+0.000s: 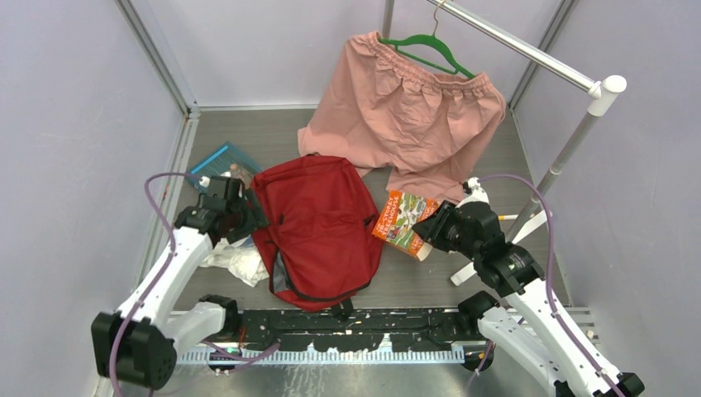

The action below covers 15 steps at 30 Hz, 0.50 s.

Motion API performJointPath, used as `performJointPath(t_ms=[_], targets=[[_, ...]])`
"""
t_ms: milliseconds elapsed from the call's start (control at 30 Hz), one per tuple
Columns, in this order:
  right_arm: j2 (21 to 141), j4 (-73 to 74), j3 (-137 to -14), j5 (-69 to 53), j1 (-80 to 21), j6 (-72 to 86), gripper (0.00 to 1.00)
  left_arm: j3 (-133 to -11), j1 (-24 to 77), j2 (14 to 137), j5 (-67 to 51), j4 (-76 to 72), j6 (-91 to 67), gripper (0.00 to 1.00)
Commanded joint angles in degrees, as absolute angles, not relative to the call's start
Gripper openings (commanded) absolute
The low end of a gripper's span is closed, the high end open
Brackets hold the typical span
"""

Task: Pack the student bag
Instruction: Pick up the book from the center of the board, then place the book in the student bag.

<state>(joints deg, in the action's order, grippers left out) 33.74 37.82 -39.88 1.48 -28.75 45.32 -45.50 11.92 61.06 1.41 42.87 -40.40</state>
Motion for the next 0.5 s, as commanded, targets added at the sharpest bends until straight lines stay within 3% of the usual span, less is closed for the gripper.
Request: performJointPath(t_ms=[0, 267, 467], targets=[[34.3, 30.94, -42.74, 1.21, -28.88, 45.06, 0.01, -43.61, 11.69, 52.88, 6.77, 42.2, -39.25, 0.66], [36.36, 28.21, -42.44, -1.36, -28.87, 45.93, 0.01, -39.42, 13.0, 48.81, -8.05, 34.41, -41.05, 0.56], [35.98, 28.68, -42.28, -1.03, -28.89, 46.52, 0.01, -41.3, 27.74, 49.26, -6.8, 36.59, -34.84, 0.62]])
